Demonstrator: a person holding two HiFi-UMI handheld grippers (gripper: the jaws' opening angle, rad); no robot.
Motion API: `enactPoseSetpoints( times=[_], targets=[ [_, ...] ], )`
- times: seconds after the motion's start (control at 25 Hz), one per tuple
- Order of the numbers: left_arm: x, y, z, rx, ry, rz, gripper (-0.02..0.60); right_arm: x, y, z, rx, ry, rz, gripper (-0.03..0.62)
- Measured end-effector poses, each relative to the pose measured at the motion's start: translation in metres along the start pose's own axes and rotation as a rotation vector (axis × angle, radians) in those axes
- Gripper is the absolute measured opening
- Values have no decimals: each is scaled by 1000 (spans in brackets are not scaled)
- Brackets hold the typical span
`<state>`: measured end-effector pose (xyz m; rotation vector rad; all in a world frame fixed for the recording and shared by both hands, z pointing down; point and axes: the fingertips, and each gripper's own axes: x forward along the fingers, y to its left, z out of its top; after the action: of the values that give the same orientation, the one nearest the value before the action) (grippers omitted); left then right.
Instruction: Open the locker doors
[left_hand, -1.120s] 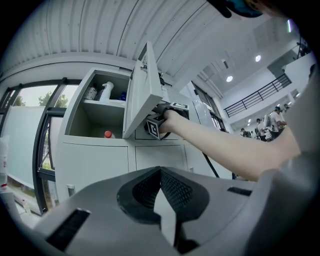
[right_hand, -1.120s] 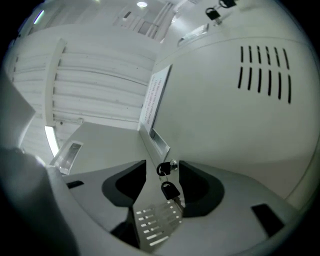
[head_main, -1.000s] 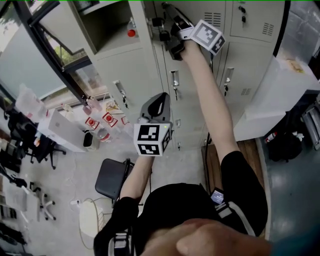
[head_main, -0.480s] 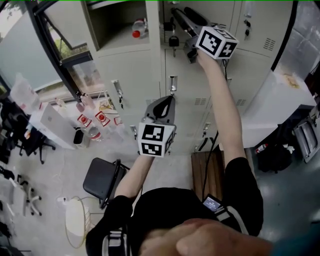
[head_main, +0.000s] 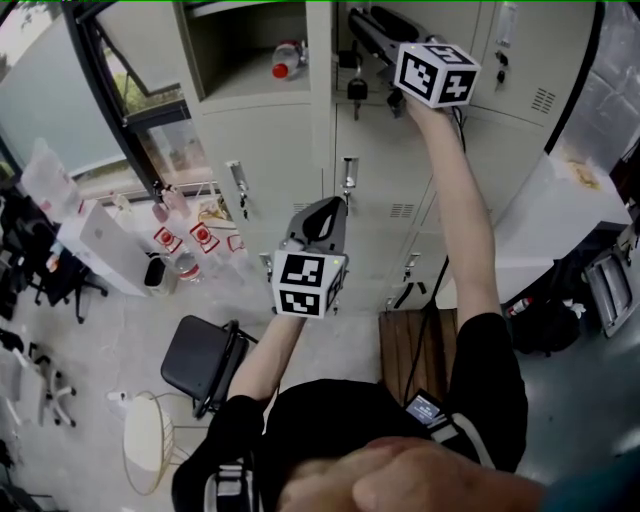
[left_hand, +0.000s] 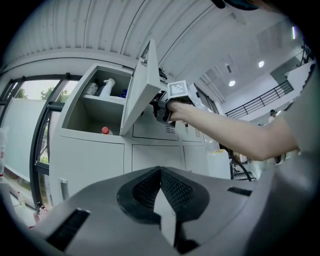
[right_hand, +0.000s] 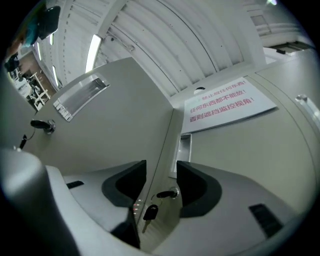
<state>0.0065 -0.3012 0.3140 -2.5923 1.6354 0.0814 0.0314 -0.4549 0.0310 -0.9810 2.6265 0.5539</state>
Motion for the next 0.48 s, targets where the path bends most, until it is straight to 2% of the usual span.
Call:
enactPoseSetpoints(
  times=[0.2, 0.48],
  targets=[
    [-3, 7, 3, 2, -17, 21, 9, 14, 3, 0, -35, 24, -2, 201],
    [-7, 16, 8, 1, -21, 56, 9, 31, -1, -2, -11, 22, 5, 192]
  ],
)
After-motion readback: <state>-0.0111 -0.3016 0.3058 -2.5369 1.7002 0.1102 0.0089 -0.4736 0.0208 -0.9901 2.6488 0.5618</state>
